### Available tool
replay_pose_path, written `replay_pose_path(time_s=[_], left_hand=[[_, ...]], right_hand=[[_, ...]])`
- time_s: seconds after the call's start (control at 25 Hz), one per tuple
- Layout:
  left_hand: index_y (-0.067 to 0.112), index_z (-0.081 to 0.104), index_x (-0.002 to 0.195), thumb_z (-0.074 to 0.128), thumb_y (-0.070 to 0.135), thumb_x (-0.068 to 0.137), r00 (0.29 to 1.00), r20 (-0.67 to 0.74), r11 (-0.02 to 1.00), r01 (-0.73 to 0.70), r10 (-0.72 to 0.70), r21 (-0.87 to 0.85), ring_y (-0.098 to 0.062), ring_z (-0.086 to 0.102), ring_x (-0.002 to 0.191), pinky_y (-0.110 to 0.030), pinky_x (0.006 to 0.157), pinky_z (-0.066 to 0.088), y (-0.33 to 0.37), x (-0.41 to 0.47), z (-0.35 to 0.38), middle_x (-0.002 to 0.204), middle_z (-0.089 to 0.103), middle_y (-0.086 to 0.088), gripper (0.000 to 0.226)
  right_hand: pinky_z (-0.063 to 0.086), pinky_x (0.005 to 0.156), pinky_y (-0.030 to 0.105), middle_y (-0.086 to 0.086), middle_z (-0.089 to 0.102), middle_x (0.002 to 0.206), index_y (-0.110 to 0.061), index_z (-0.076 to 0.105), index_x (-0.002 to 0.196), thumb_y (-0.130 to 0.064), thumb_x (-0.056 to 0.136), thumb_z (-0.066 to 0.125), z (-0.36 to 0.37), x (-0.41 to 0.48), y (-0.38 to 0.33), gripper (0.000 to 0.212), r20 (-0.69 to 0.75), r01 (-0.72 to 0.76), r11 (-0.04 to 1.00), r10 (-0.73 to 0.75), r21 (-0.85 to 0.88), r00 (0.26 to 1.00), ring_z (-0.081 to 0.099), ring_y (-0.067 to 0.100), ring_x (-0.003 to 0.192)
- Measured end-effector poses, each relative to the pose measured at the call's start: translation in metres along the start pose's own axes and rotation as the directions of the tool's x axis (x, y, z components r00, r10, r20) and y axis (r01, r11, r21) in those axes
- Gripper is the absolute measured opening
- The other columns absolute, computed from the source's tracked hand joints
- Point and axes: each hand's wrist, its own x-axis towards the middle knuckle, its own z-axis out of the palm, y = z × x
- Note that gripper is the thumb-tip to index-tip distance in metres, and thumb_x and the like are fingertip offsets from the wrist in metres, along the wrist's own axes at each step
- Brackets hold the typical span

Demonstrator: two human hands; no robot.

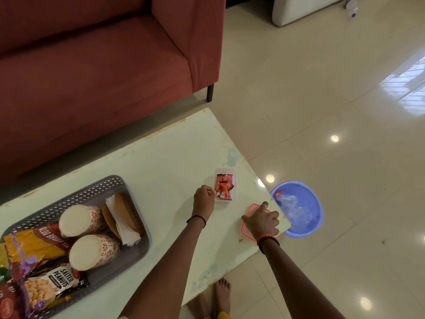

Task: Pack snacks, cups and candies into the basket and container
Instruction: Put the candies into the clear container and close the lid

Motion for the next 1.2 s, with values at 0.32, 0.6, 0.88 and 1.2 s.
replay_pose_path(time_s=[0.32,0.6,0.88,1.2], left_hand=[[-0.004,0.055,0.111,0.047,0.007,0.091,0.995,0.082,0.998,0.061,-0.06,-0.008,-0.037,0.058,0.106,-0.043,0.092,0.047,0.004,-0.005,-0.006,0.117,0.061,-0.023,0.025],[-0.003,0.055,0.113,0.048,0.004,0.089,0.993,0.096,0.997,0.077,-0.074,-0.027,-0.034,0.059,0.106,-0.037,0.091,0.046,0.005,-0.002,-0.01,0.116,0.063,-0.022,0.025],[0.001,0.051,0.116,0.048,0.003,0.09,0.984,0.139,0.985,0.126,-0.109,-0.119,-0.033,0.064,0.099,-0.031,0.074,0.046,0.002,-0.005,-0.012,0.111,0.065,-0.023,0.026],[-0.001,0.054,0.114,0.048,0.001,0.09,0.983,0.144,0.977,0.138,-0.114,-0.165,-0.036,0.066,0.094,-0.041,0.089,0.054,0.004,-0.004,-0.017,0.109,0.066,-0.026,0.025]], right_hand=[[0.049,0.092,0.044,0.023,0.028,0.128,-0.009,0.035,0.122,-0.036,0.067,0.075,-0.052,0.008,-0.034,0.073,-0.145,0.128,0.801,-0.052,0.585,0.988,0.042,0.038,0.108],[0.05,0.078,0.027,0.01,0.042,0.115,-0.01,0.045,0.095,-0.037,0.067,0.08,-0.032,-0.007,-0.073,0.052,-0.388,0.441,0.729,-0.256,0.524,0.885,0.046,0.022,0.097],[0.044,0.081,0.04,0.011,0.048,0.109,-0.018,0.04,0.132,-0.057,0.07,0.068,0.007,-0.015,-0.069,0.078,-0.252,0.4,0.912,-0.369,0.084,0.894,0.049,0.032,0.099],[0.051,0.079,0.041,0.015,0.046,0.118,-0.025,0.024,0.147,-0.046,0.087,0.056,0.0,-0.019,-0.073,0.071,-0.084,0.43,0.902,-0.432,-0.039,0.898,0.051,0.034,0.107]])
